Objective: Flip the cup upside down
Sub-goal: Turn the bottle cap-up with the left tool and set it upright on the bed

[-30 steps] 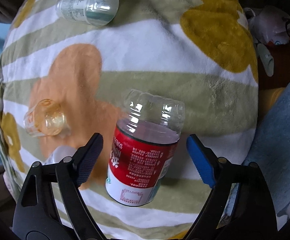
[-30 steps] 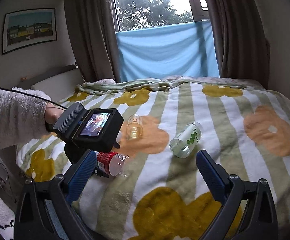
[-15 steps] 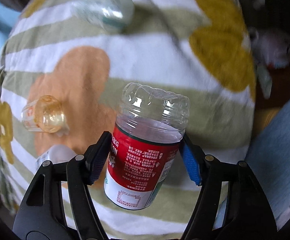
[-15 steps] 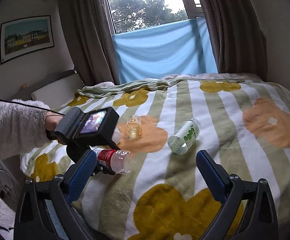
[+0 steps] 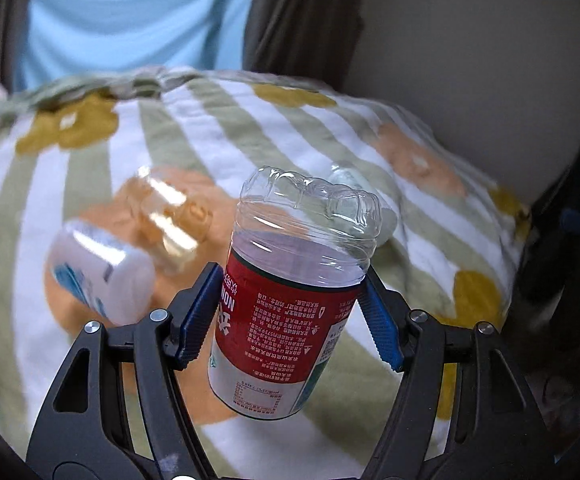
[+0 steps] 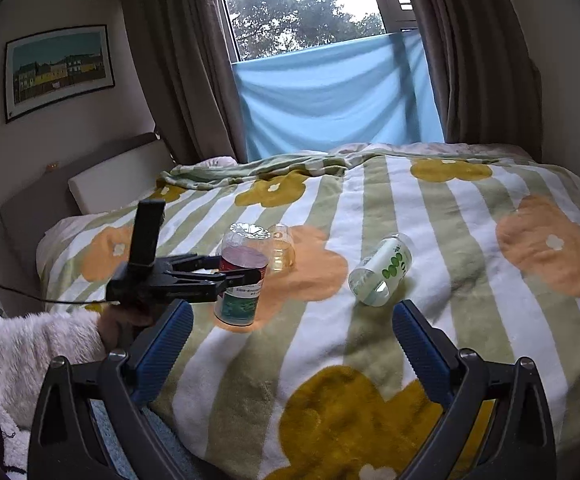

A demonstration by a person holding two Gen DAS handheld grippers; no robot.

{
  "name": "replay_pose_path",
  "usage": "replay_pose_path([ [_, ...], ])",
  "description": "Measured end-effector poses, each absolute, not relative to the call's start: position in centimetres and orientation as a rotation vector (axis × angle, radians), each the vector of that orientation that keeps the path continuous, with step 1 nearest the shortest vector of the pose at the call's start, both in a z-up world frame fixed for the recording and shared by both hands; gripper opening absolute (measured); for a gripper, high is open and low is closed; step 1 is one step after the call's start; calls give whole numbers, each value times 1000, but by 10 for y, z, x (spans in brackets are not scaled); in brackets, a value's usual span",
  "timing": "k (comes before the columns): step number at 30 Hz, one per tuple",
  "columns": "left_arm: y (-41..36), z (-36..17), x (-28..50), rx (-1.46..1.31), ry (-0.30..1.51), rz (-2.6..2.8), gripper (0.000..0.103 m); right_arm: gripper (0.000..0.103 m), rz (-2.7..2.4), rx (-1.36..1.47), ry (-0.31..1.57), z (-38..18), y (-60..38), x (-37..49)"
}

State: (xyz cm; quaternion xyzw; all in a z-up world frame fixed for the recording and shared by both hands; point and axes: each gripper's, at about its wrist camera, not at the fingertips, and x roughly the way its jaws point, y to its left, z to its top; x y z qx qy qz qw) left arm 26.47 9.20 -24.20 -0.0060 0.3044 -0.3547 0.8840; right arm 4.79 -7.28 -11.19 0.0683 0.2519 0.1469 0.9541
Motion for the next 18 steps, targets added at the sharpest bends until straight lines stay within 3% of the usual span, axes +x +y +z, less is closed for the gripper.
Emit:
replay_pose_path([
  [9,102,-258,256,-54,665,-724,65,100,310,145,544,-120,-69,56],
  [18,102,-254,236,107,729,-671,65,100,358,136,543,-121,-57,63],
])
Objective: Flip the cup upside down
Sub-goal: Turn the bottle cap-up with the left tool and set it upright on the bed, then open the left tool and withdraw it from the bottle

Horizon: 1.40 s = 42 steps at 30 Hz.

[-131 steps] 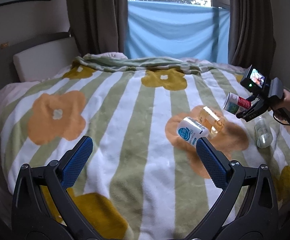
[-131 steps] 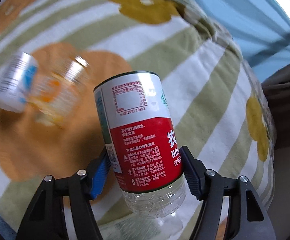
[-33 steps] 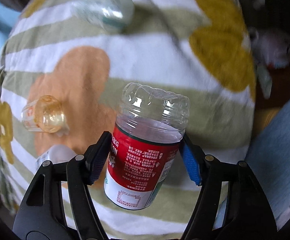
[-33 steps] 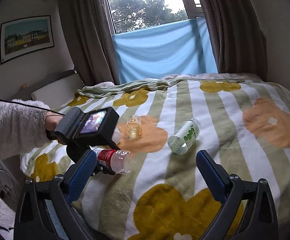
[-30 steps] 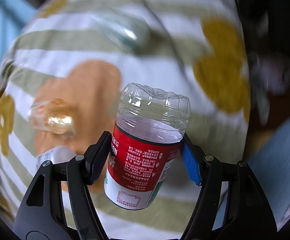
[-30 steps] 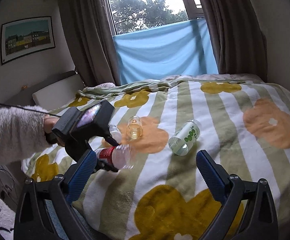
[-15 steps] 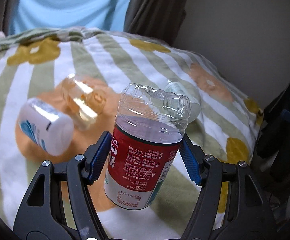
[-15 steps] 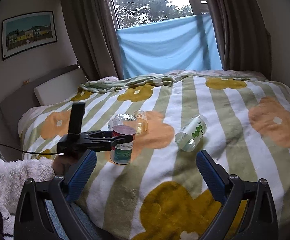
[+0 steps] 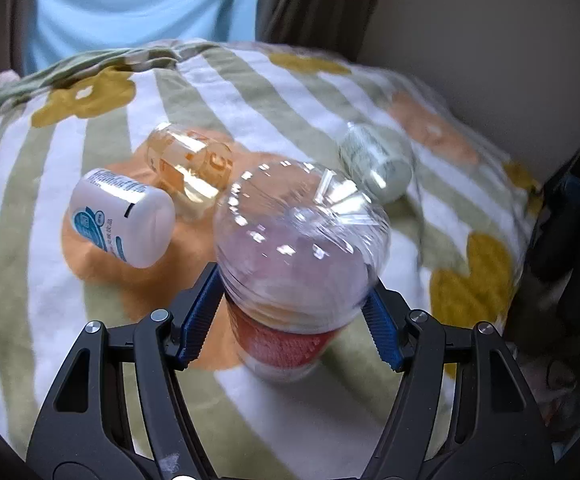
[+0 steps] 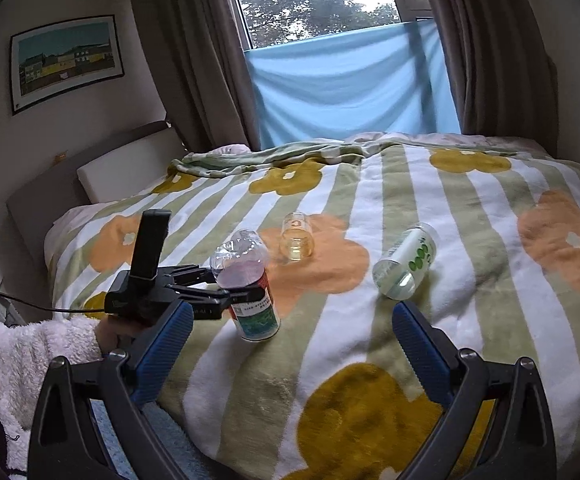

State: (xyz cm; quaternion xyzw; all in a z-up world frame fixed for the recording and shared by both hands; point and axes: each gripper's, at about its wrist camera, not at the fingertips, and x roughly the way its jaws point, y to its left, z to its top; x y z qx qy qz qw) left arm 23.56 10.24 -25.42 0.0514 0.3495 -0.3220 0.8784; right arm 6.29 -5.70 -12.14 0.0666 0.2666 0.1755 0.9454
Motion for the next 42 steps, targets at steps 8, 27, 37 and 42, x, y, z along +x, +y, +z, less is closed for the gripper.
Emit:
replay_pose_path([
  [8,92,-253,230,190,801,-625,67,100,377,133,552,-123,-52,63],
  [27,130,-197,187,192,691,-493,103,100,381,80,502,-98,-28,53],
  [37,181,-94,95,54,442,-224,103,100,215,7,330,-28,-1,25],
  [42,198,-74,51,29,364,-122,103,100,128,33,280,-10,8,13],
])
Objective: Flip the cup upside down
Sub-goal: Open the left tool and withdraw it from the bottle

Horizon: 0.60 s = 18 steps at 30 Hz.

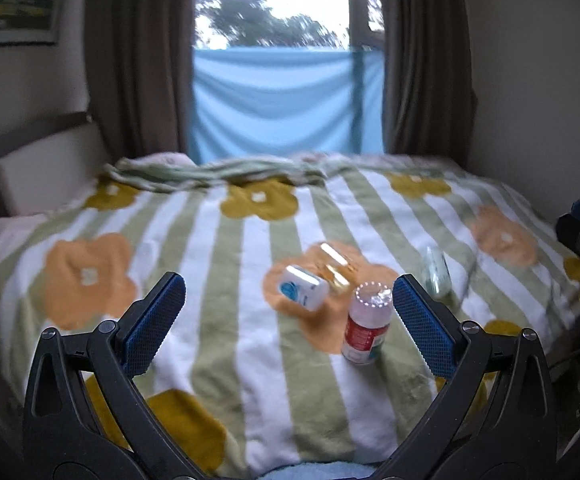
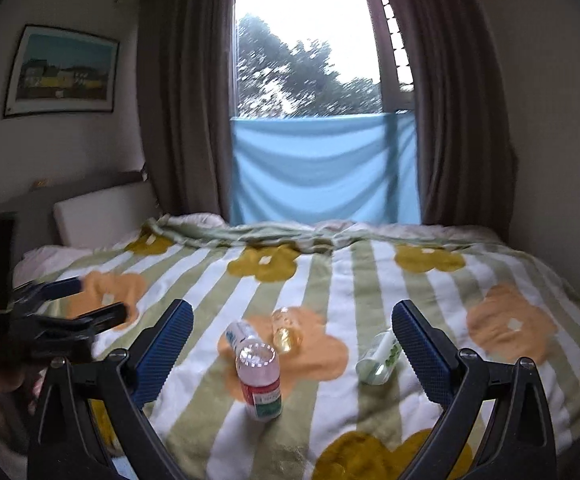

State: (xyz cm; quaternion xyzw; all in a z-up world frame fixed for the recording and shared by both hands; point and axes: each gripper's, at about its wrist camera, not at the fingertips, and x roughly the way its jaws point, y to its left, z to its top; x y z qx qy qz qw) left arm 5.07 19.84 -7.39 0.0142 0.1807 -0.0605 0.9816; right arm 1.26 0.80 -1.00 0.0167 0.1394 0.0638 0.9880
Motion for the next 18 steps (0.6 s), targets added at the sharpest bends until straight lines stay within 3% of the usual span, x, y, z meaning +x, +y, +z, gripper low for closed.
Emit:
replay_pose_path([
  [18,212,-84,-8,-3,281,-64,103,100,1,-6,238,-24,26,-28],
])
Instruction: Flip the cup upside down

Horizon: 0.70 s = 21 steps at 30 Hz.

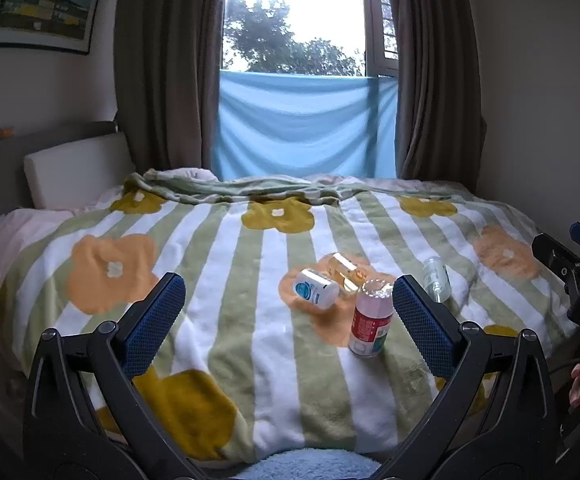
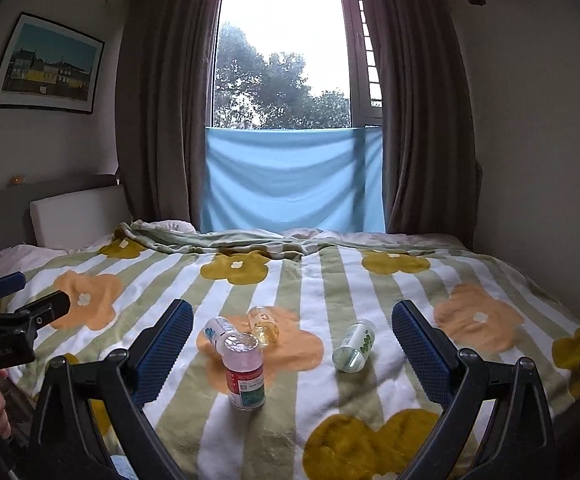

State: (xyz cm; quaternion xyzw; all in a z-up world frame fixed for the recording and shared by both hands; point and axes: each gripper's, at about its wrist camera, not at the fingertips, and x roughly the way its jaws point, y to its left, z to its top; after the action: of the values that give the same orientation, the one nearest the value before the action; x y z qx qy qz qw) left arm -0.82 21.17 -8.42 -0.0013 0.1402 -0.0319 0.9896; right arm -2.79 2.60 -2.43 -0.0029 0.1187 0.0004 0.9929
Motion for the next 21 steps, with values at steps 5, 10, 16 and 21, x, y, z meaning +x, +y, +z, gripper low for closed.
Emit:
replay_pose_path([
  [5,212,-85,-11,-1,277,-61,103,100,-2,-7,238,-24,26,-30],
  [10,212,-83,-11,-2,276,-60,103,100,-7,-23,240,-20,29,-30],
  [16,215,-80,-14,5,266,-48,103,100,-5,-30,237,-19,33,-31],
  [21,218,-77,-15,-3,257,-39,103,100,-2,-41,237,-17,37,-31],
])
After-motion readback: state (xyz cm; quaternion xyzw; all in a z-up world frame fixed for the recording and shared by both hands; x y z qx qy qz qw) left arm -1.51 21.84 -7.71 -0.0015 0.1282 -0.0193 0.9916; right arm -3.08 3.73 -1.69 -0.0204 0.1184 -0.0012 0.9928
